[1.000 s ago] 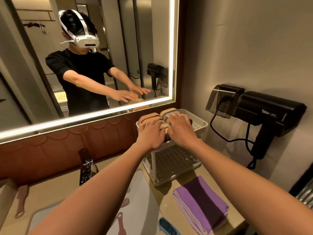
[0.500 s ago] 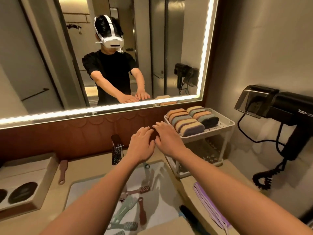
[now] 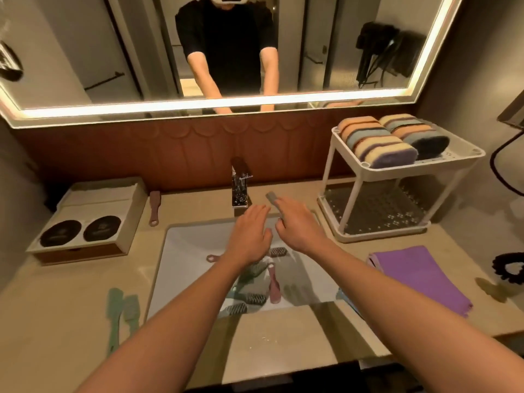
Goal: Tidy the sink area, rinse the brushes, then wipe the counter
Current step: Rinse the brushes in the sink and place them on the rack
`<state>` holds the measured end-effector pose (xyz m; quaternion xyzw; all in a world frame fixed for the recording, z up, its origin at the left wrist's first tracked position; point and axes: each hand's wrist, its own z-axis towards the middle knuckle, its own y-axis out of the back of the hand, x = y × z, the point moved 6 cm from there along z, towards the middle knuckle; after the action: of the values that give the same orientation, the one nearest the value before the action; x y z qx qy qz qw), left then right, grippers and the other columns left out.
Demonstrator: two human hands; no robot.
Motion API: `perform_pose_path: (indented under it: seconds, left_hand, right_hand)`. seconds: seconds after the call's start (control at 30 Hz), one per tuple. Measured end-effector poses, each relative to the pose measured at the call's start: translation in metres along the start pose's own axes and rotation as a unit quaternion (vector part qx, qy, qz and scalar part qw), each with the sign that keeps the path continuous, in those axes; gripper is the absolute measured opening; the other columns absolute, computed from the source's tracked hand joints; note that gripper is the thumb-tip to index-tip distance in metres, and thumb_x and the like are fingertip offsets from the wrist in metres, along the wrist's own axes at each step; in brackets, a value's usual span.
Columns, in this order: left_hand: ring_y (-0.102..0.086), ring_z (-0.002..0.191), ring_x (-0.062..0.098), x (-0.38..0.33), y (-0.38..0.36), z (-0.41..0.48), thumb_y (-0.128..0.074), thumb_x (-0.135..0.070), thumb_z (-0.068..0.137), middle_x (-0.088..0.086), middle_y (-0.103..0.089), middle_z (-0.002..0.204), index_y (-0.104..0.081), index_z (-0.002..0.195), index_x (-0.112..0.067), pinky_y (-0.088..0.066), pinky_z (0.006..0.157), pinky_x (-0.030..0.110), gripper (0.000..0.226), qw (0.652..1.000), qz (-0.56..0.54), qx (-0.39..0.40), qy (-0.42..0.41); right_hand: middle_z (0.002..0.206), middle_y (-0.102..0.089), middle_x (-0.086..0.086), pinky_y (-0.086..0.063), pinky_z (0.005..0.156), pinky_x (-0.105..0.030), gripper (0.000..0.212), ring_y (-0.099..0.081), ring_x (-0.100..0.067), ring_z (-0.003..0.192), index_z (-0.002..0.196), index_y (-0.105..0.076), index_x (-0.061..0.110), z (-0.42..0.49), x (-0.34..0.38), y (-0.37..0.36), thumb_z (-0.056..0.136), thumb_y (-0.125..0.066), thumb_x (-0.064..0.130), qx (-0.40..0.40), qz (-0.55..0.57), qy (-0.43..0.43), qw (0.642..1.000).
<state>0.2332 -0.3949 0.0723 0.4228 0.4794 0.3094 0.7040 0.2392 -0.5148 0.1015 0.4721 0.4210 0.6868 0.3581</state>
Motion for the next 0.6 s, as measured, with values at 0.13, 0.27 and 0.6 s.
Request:
perform_pose_path:
  seconds: [0.13, 0.27, 0.6]
  left_hand:
    - [-0.028, 0.147, 0.018, 0.033, -0.025, -0.028, -0.050, -0.024, 0.100, 0.001, -0.039, 0.156, -0.037, 0.152, -0.019, -0.024, 0.121, 0.039, 0.054, 0.999, -0.037, -0.004, 0.037]
    - [-0.039, 0.139, 0.021, 0.062, -0.046, -0.056, -0.049, -0.017, 0.101, 0.004, -0.048, 0.149, -0.044, 0.147, -0.015, -0.031, 0.115, 0.039, 0.046, 0.994, -0.077, -0.002, 0.084]
    - [-0.053, 0.125, 0.031, 0.130, -0.110, -0.092, -0.052, -0.019, 0.099, 0.008, -0.057, 0.142, -0.052, 0.141, -0.017, -0.042, 0.100, 0.038, 0.042, 0.964, -0.058, 0.163, 0.202]
  right_hand:
    - [0.136, -0.056, -0.003, -0.034, 0.110, -0.039, 0.046, -0.049, -0.023, 0.128, 0.137, -0.052, 0.016, -0.014, 0.007, -0.055, 0.091, -0.054, 0.013, 0.028, 0.037, -0.004, 0.999]
    - [0.136, -0.057, -0.008, -0.038, 0.110, -0.043, 0.046, -0.051, -0.028, 0.127, 0.138, -0.052, 0.013, -0.030, 0.009, -0.109, 0.092, -0.054, 0.014, 0.081, 0.054, -0.005, 0.995]
    - [0.138, -0.049, -0.015, -0.048, 0.097, -0.044, 0.045, -0.054, -0.037, 0.122, 0.137, -0.053, 0.009, -0.061, -0.023, -0.213, 0.094, -0.057, 0.022, 0.252, 0.078, -0.125, 0.957]
